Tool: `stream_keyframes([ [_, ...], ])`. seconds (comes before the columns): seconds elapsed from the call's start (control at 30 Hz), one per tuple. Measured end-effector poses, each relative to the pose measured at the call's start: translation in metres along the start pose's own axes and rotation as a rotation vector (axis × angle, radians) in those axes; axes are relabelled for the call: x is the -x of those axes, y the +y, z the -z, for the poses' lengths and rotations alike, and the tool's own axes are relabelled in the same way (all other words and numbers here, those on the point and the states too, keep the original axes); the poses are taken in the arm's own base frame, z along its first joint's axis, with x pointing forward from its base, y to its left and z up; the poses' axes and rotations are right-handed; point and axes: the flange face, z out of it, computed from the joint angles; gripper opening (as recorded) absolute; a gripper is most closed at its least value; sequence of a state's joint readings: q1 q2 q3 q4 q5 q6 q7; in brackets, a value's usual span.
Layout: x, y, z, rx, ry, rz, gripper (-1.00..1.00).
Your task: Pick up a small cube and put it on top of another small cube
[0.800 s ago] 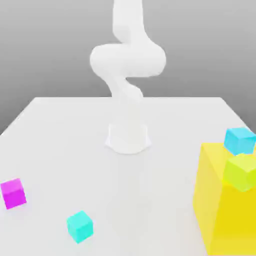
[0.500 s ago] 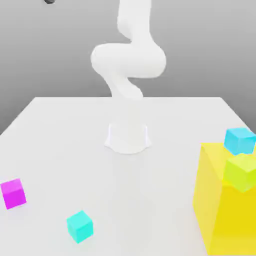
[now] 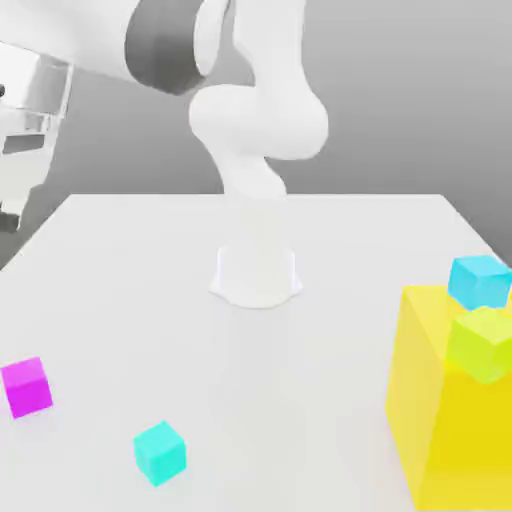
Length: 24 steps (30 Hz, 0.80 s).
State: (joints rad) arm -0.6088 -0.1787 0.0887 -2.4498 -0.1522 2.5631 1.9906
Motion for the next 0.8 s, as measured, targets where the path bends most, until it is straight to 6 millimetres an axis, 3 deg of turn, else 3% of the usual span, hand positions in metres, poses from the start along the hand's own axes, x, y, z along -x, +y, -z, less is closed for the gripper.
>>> stream_keyframes([
  [0.2,-0.061,0.01,-0.076,0.106,0.058,-0.359,0.0],
  [0.4,-0.111,0.038,-0.141,0.209,0.108,-0.704,0.0],
  [0.53,-0.138,0.063,-0.179,0.275,0.139,-0.925,0.0],
  [0.7,-0.144,0.083,-0.235,0.289,0.146,-0.977,0.0],
  [0.73,-0.144,0.087,-0.244,0.289,0.147,-0.977,-1.0],
  [0.8,-0.144,0.087,-0.244,0.289,0.146,-0.977,-1.0],
])
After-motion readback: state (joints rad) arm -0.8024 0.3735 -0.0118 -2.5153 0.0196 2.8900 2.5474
